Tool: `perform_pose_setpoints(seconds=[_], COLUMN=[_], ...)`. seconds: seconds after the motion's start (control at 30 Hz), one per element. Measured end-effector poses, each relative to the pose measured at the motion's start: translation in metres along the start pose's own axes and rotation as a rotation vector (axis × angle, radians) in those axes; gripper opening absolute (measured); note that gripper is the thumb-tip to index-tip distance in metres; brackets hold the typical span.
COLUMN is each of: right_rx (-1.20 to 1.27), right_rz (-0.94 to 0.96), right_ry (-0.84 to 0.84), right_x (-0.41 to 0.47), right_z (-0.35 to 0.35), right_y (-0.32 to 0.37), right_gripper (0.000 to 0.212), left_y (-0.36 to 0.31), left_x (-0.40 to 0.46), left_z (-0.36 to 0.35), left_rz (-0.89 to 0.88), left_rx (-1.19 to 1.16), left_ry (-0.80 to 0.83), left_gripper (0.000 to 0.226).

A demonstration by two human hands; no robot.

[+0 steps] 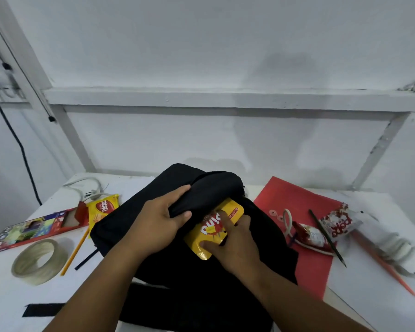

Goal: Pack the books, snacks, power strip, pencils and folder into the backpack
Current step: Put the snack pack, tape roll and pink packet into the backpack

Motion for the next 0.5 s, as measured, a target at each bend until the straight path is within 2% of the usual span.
perform_pose_setpoints(seconds=[0.07, 0.17, 0.3, 0.4, 0.5], right_rx=[-0.234, -0.442, -0.549, -0.595, -0.622], right_rz=[0.032, 0.057, 0.294, 0.553, 0.571], right_ry=[0.012, 0.023, -0.145, 0.01, 0.175], right_x=[0.012, 0.026, 0.013, -0.005, -0.002], right_z=[-0.002, 0.0, 0.009, -0.023, -0.042], right_y=[0.008, 0.013, 0.024, 0.03, 0.024], right_gripper=[0.089, 0.083, 0.067, 0.059, 0.075], left_y=[-0.001, -0.001, 0.002, 0.005, 0.005], left_x=[-0.002, -0.004, -0.01, -0.016, -0.019], left_z=[0.001, 0.004, 0.004, 0.003, -0.001], left_rz=[-0.001, 0.011, 0.043, 0.067, 0.086], left_rx=[0.011, 0.027, 0.018, -0.004, -0.002], left_ry=[-0.016, -0.037, -0.058, -0.088, -0.101], left_gripper=[0.061, 0.06, 0.059, 0.058, 0.058])
Point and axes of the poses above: each hand's wrist, its own x-axis towards the middle knuckle, its own z-axis out of the back of the hand, y = z × x, the point moved 9 cm from there along x, towards the middle knuckle, and after that the axes turned 3 degrees about x, right-handed, at the moved point
